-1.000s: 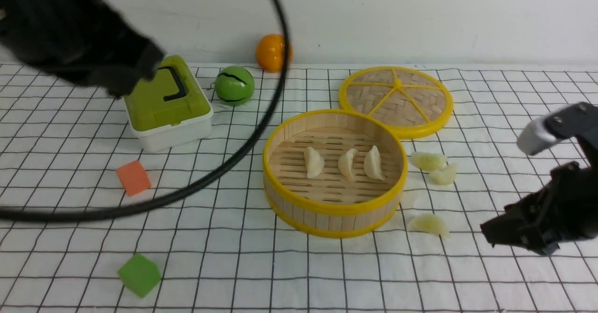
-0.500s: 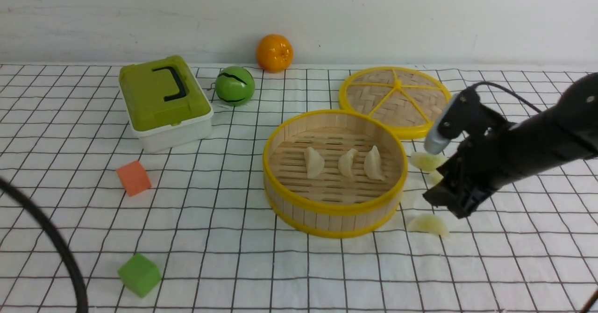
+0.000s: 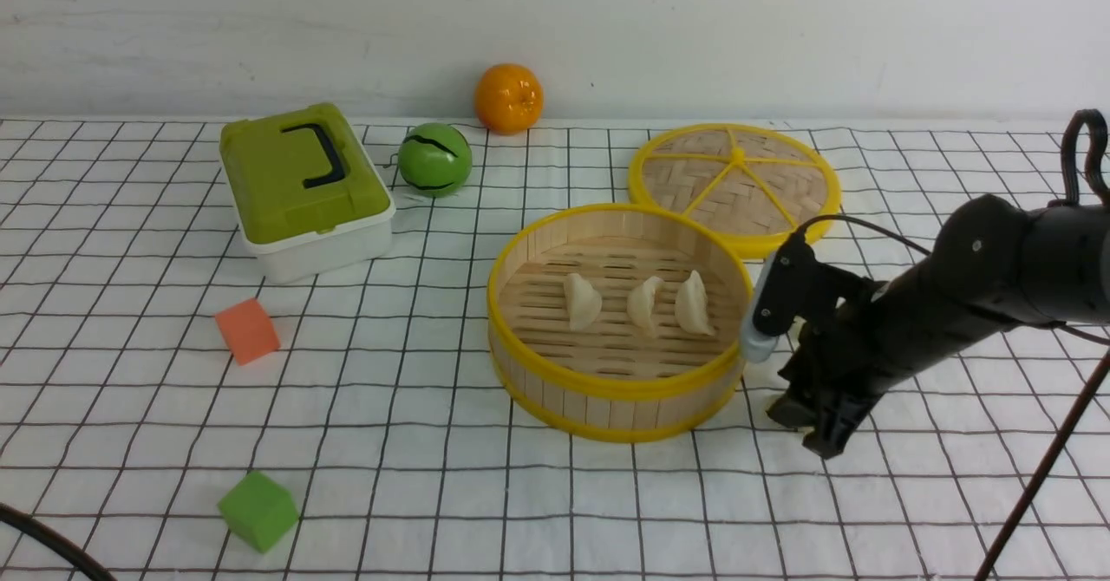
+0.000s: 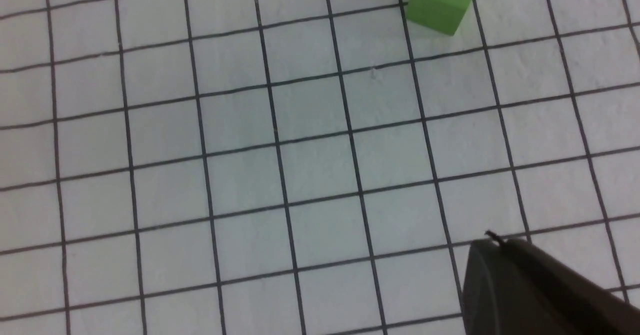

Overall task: Put the dumplings into the steamer on the table with the white tablecloth.
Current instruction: 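Reach for and grasp a dumpling lying on the table beside the steamer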

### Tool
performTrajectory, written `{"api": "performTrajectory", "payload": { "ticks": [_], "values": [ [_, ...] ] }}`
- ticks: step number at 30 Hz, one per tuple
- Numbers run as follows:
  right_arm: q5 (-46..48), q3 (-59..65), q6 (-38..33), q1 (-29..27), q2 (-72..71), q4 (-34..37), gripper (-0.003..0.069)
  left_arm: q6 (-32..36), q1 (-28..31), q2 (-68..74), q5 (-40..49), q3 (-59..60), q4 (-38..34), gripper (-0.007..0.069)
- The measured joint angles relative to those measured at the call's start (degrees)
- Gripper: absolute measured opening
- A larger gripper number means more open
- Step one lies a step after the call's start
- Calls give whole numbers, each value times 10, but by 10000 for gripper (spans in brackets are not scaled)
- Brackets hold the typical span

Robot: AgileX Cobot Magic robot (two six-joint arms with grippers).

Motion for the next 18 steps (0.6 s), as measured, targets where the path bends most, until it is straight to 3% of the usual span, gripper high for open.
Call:
{"api": "performTrajectory", "payload": {
  "ticks": [3, 9, 18],
  "values": [
    [0, -1, 43, 0, 0, 0, 148, 0, 0, 0, -28, 1, 1, -13],
    [22, -2, 154, -2, -8, -21, 151, -1, 0, 0, -37, 1, 1, -13],
    [96, -37, 242, -3, -94, -123, 151, -17, 0, 0, -49, 2, 1, -13]
  ]
}}
